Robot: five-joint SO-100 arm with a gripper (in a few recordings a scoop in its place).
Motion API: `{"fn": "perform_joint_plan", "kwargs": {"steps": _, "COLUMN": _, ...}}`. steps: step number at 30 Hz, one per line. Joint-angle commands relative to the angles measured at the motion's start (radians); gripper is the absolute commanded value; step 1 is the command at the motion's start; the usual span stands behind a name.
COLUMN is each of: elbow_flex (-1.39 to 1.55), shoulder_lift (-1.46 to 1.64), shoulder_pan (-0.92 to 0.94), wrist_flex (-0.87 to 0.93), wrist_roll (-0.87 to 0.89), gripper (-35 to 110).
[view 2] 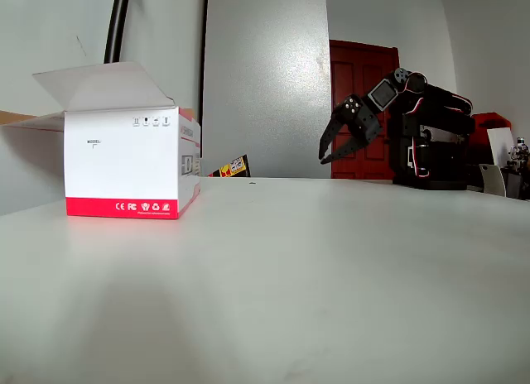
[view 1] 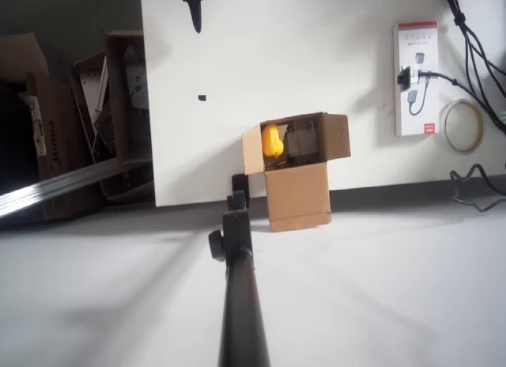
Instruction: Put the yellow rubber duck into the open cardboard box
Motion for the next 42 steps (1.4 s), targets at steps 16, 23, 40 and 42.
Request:
{"fn": "perform_joint_plan", "kwargs": {"steps": 16, "elbow_flex": 0.028, "shoulder_lift": 0.011, "shoulder_pan": -0.046, "wrist_flex": -0.011, "wrist_roll": -0.057, "gripper": -1}}
{"fn": "perform_joint_plan", "kwargs": {"steps": 23, "elbow_flex": 0.028, "shoulder_lift": 0.012, "shoulder_pan": -0.061, "wrist_flex": -0.009, "wrist_roll": -0.074, "gripper": -1}}
{"fn": "perform_joint_plan", "kwargs": {"steps": 40, "elbow_flex": 0.028, "shoulder_lift": 0.015, "shoulder_pan": -0.051, "wrist_flex": -0.008, "wrist_roll": -0.064, "gripper": -1}}
{"fn": "perform_joint_plan", "kwargs": {"steps": 42, "elbow_flex": 0.028, "shoulder_lift": 0.015, "shoulder_pan": -0.051, "wrist_flex": -0.008, "wrist_roll": -0.064, "gripper": -1}}
